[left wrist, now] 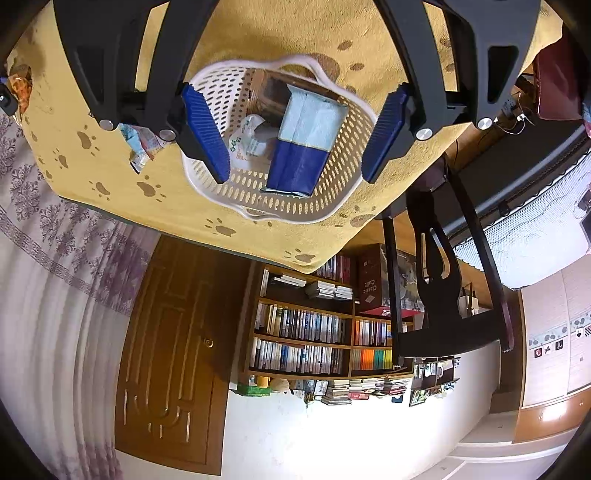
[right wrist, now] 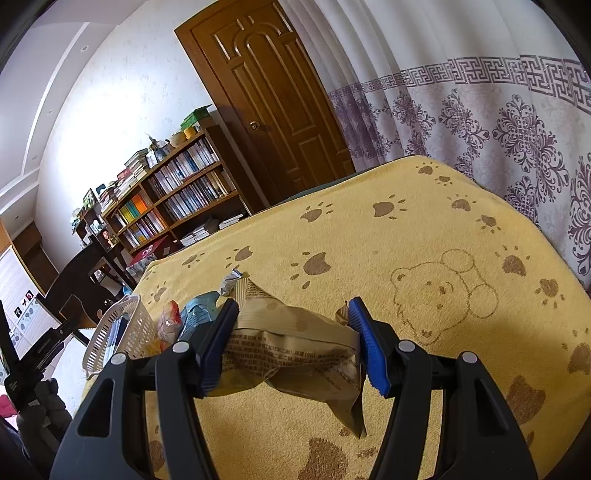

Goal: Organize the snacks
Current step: 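Carry the blue bag into the white basket with the left tool and release, then carry the gold foil bag into the white basket with the right tool and release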

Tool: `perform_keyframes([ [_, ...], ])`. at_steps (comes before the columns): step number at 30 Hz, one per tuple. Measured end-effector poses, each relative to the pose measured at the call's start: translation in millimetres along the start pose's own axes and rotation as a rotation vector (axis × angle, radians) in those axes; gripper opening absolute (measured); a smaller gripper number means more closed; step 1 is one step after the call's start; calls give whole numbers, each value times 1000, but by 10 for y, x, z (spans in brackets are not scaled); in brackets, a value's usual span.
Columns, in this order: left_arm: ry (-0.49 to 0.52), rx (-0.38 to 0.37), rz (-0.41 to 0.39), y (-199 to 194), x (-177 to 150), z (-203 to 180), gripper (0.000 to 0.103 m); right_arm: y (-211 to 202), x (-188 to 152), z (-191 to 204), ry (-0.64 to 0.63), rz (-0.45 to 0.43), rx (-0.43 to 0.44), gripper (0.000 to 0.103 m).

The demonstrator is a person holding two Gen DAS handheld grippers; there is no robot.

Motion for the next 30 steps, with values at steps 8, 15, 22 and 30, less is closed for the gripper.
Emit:
perform_keyframes([
  [8, -2, -11, -28, -185, 2, -9, 75, -16, -25, 31, -6, -4, 5, 62],
  [15, -1, -21, -37, -252, -14, -6, 75, -21, -22, 63, -16, -7, 9, 62],
  [22, -13, -28, -62, -344, 25, 88, 75, -5, -34, 275, -67, 0, 26, 62],
  [30, -27, -8, -103, -506, 95, 320, 75, 6, 62, 975, -165, -4, 101, 62],
])
Point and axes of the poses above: each gripper's, at about its wrist camera, not at the fingertips, and y roughly the way its jaws point, z to its left, x to its top, the point moved 2 cm from there along y, roughly the way its jaws point, and after that the axes turned 8 degrees about -x, right-handed, at the moved point
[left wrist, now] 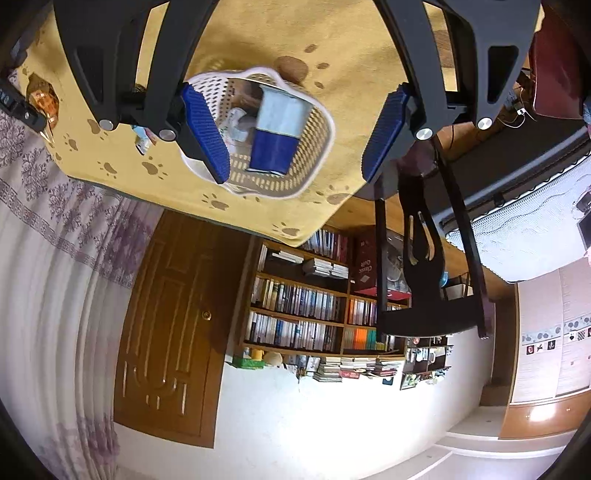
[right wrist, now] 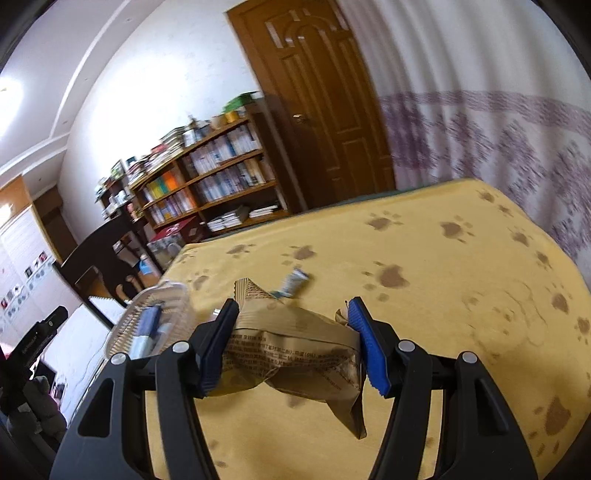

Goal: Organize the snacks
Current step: 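Carry the gold foil bag into the white basket with the right tool and release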

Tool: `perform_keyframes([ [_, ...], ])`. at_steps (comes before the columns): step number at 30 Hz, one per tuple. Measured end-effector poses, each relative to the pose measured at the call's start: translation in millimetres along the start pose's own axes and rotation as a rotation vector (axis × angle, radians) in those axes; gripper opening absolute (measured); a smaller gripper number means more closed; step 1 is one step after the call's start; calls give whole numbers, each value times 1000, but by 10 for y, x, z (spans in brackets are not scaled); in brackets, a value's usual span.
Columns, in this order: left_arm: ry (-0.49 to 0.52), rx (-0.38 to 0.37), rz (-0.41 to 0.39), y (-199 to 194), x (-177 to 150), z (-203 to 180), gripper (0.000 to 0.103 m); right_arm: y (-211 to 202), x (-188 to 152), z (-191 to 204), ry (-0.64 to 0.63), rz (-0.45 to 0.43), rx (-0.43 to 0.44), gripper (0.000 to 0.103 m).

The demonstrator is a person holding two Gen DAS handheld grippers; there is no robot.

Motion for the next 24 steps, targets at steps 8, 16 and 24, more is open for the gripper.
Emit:
perform_keyframes([
  [8, -28, 27, -51, -197, 95, 325, 75, 132, 210, 1006, -112, -8, 117, 62],
  [16, -101, 93, -111, -396, 279, 719, 75, 545, 199, 1925, -174, 88, 204, 62],
  [24, -146, 120, -124, -423, 361, 920, 78, 826, 24, 2464, -268, 141, 212, 62],
])
Point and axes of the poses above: each gripper's, at about its wrist camera, not at the fingertips, and y roughly the way its jaws point, z to its left, x to its top, the point moved 2 cm from there along y, roughly the way its jaws point, and after that the axes turned 8 degrees about -x, right-handed, at the moved point
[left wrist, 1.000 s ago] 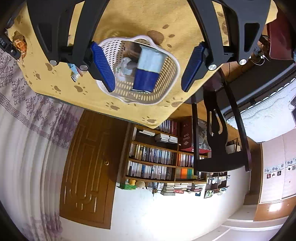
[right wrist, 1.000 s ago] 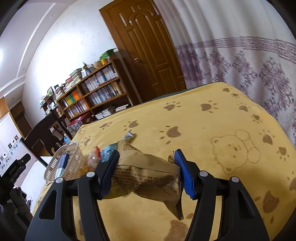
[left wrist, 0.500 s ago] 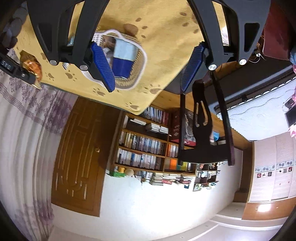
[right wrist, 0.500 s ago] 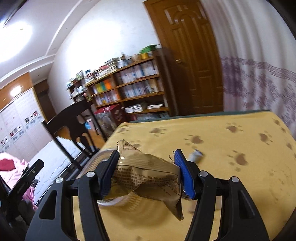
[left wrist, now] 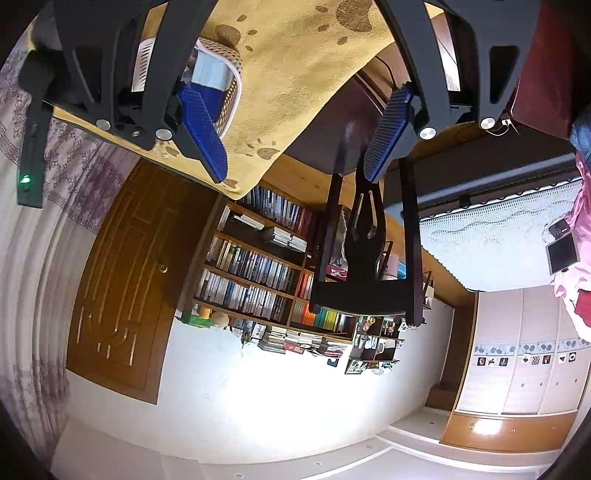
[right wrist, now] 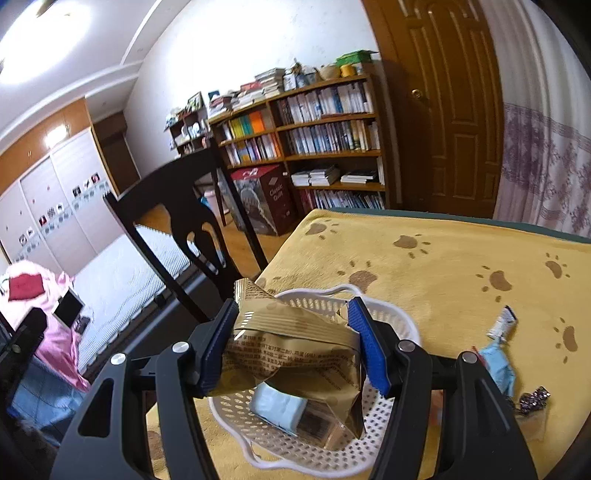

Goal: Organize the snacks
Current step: 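Carry the gold foil bag into the white basket with the right tool and release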

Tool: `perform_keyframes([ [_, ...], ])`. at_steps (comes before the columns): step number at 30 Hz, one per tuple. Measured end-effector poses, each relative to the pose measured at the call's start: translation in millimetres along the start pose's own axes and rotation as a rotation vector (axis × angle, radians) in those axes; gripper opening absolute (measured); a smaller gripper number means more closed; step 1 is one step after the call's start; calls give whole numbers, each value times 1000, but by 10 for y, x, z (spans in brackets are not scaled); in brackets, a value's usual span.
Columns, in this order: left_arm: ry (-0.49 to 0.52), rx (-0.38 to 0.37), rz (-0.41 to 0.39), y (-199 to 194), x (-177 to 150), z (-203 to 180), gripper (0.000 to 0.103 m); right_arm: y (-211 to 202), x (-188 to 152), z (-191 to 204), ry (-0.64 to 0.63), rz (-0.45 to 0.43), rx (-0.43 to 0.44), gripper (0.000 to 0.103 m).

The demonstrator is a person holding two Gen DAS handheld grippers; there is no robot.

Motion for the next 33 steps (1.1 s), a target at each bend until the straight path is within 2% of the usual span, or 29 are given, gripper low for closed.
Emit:
perform_keyframes([
  [4, -1, 3, 8, 22, 0, -3, 78, 140, -33, 92, -14, 26, 1, 65],
  [5, -1, 4, 9, 26, 0, -6, 82, 166, -44, 91, -14, 29, -1, 65],
  [7, -1, 4, 7, 27, 2, -16, 84, 190, -61, 67, -16, 30, 0, 78],
  [8, 1, 5, 7, 29, 4, -14, 84, 194, -71, 53, -12, 27, -5, 78],
  [23, 38, -32, 15, -42, -76, -195, 84, -226, -174, -369, 76, -34, -18, 78],
  [33, 98, -71, 39, -88, -228, -465, 84, -398, -420, -891, 184, -33, -57, 78],
])
Point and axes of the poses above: each gripper's, at about its wrist camera, not at the fingertips, and y roughly the way its jaws point, z to its left, x to its top, the point moved 2 cm from there along y, roughly the way its jaws point, and after that the axes turned 8 degrees about -x, right-handed, at the moved point
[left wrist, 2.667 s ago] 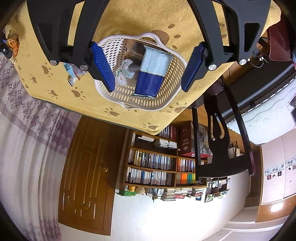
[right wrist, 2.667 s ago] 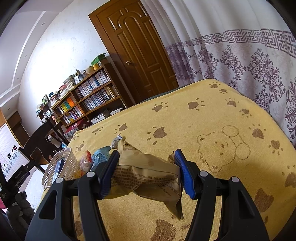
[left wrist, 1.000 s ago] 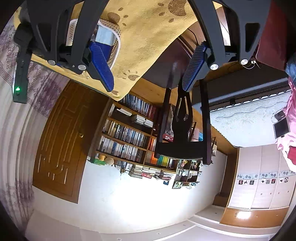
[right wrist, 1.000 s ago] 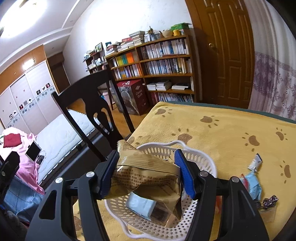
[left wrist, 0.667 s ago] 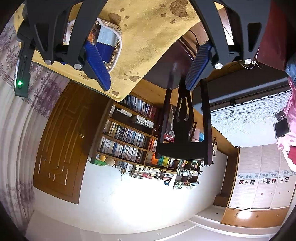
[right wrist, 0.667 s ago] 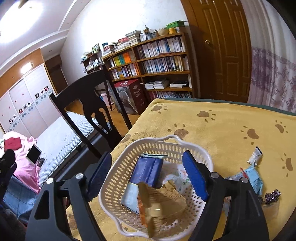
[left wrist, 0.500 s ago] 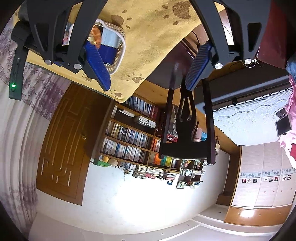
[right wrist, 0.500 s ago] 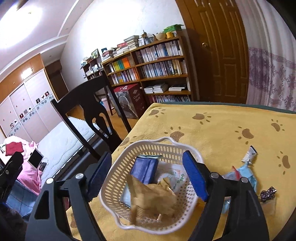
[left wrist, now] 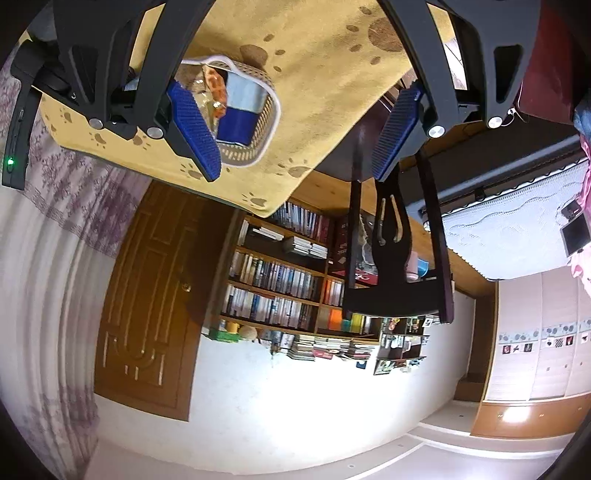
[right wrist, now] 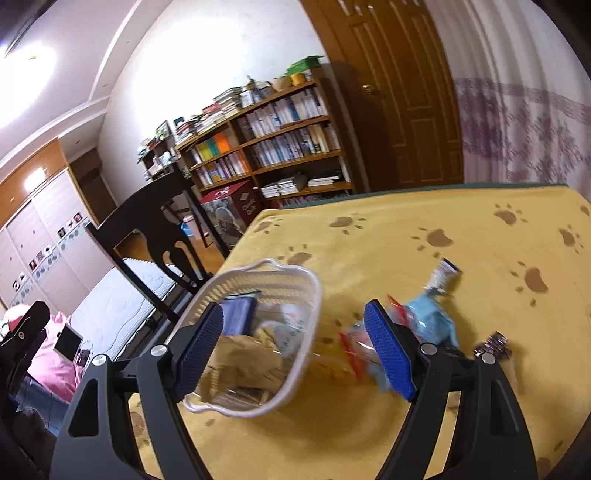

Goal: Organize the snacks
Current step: 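Carry the gold foil bag into the white basket with the right tool and release, then move both tools away from the basket toward the remaining candies and wrappers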

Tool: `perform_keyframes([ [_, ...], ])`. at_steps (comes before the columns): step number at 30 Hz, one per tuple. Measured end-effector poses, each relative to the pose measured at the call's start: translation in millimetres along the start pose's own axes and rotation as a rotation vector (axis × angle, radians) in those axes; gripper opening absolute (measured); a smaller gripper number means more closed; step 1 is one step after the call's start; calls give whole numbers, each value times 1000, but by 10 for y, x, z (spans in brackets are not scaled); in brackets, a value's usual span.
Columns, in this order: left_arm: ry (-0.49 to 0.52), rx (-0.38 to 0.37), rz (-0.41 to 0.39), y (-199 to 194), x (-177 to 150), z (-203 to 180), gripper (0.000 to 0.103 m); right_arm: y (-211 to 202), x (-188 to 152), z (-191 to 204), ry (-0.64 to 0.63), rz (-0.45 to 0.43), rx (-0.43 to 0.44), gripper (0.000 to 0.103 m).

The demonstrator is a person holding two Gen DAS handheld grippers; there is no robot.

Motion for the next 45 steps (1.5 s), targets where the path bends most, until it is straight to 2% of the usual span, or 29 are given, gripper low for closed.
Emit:
perform_keyframes([
  [11, 61, -56, 48, 20, -187, -417, 84, -119, -142, -796, 98, -5, -111, 78],
  [20, 127, -114, 81, 42, -304, -839, 84, -220, -264, -1526, 147, -20, -256, 78],
  [25, 161, -151, 117, 92, -413, -1077, 84, -256, -333, -1845, 170, -14, -309, 78],
  [32, 215, -197, 166, 160, -579, -1364, 84, -279, -375, -2017, 166, -18, -347, 78],
  [45, 269, -257, 241, 279, -853, -1612, 85, -252, -410, -2101, 166, -12, -386, 78],
])
Point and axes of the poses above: each gripper's, at about its wrist camera, not at the fingertips, and y roughly the way its jaws point, z to its left, x to its top, the point moved 2 cm from there along y, roughly the way its jaws point, and after that the axes turned 8 degrees about -x, right-handed, at the moved point
